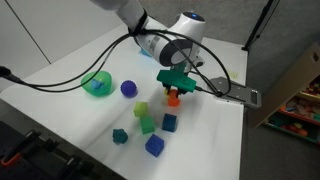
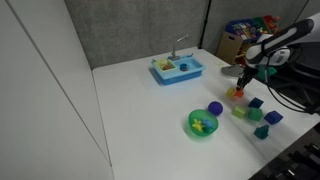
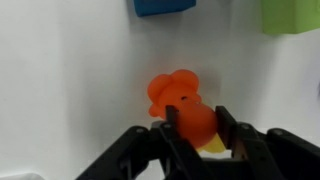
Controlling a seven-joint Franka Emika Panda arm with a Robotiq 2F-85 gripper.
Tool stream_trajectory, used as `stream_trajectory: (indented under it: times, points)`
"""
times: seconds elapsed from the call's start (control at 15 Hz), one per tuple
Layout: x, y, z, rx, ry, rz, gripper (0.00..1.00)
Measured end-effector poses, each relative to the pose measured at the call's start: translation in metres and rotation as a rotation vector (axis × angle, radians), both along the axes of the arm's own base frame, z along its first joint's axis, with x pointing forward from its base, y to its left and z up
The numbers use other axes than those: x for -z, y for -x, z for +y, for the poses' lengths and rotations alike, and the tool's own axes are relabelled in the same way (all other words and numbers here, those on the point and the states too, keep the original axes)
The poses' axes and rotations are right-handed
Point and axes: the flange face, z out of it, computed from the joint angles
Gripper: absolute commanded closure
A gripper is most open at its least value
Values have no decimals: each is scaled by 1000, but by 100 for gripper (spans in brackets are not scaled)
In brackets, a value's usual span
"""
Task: Put the orange bear toy in the green bowl
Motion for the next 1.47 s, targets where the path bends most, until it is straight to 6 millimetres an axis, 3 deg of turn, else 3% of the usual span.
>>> stream_trajectory:
  times: [0.4,0.73,1.0,1.33,1.4,1.47]
  points:
    - [-72,-5,18,-16,5,-52,82]
    - [-113,-10,72,-79,-5,-69,82]
    - [-122,-10,130,-142,-12,-58,82]
    - [-115,1,189,-225,-23,-19,82]
    - [-113,3,197,-237,-26,-12,57]
    - [-111,6,203,-246,-29,-5,57]
